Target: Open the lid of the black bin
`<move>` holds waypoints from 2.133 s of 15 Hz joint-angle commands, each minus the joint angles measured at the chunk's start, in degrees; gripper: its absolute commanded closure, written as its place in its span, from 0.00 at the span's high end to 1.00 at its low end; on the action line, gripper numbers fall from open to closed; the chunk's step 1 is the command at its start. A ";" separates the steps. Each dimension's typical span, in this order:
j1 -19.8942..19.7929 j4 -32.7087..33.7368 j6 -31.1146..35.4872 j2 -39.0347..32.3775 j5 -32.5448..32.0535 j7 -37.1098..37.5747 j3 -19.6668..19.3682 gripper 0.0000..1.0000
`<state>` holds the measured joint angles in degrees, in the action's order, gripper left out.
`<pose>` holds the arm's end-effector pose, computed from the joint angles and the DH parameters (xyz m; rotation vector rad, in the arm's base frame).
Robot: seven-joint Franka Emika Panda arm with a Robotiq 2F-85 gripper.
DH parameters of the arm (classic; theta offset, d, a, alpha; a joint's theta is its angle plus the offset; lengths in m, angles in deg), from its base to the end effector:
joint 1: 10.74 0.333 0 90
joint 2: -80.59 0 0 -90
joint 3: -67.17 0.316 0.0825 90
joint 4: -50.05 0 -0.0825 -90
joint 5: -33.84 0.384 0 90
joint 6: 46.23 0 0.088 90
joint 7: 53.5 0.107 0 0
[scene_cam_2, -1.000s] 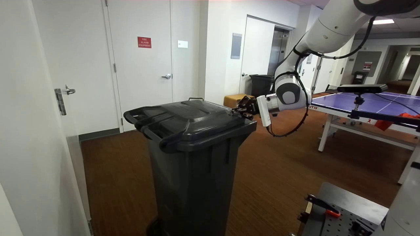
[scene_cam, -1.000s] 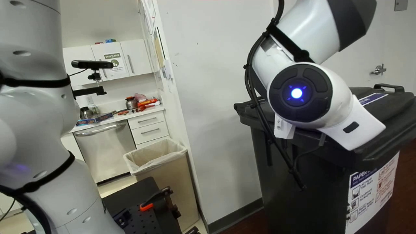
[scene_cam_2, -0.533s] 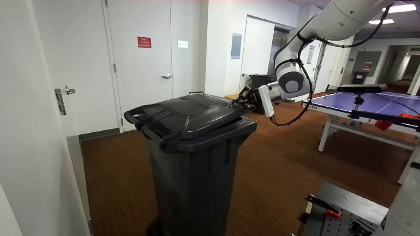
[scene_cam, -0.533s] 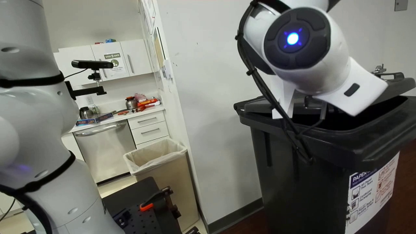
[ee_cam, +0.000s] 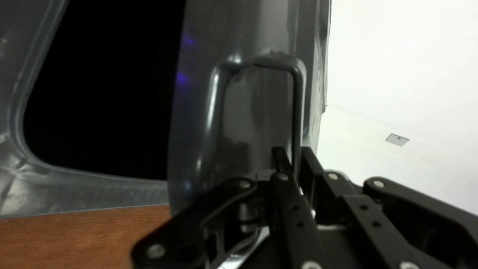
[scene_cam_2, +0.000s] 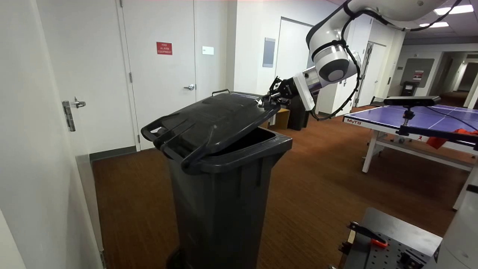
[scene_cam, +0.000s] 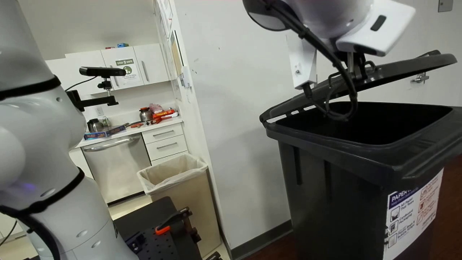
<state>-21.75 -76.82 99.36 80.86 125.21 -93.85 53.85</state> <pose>0.4953 -0.2374 0.4041 -1.9453 1.0698 -0.9359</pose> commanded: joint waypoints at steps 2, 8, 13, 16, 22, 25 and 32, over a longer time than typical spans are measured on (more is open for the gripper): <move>1.41 -0.11 4.50 5.48 -9.28 10.30 3.07 0.03; 1.91 1.30 7.80 8.35 -19.81 19.15 6.08 0.03; 1.18 1.20 7.48 7.59 -22.85 18.27 6.05 0.12; 1.18 1.20 7.48 7.61 -22.89 18.27 6.07 0.12; 0.84 2.72 5.64 9.85 -32.90 25.45 5.11 0.03; 1.10 4.94 4.02 10.50 -43.40 33.59 5.66 0.03; 4.10 10.60 2.67 10.75 -63.75 50.28 9.07 0.03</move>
<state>-18.19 -69.89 102.53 91.17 68.02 -50.42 61.68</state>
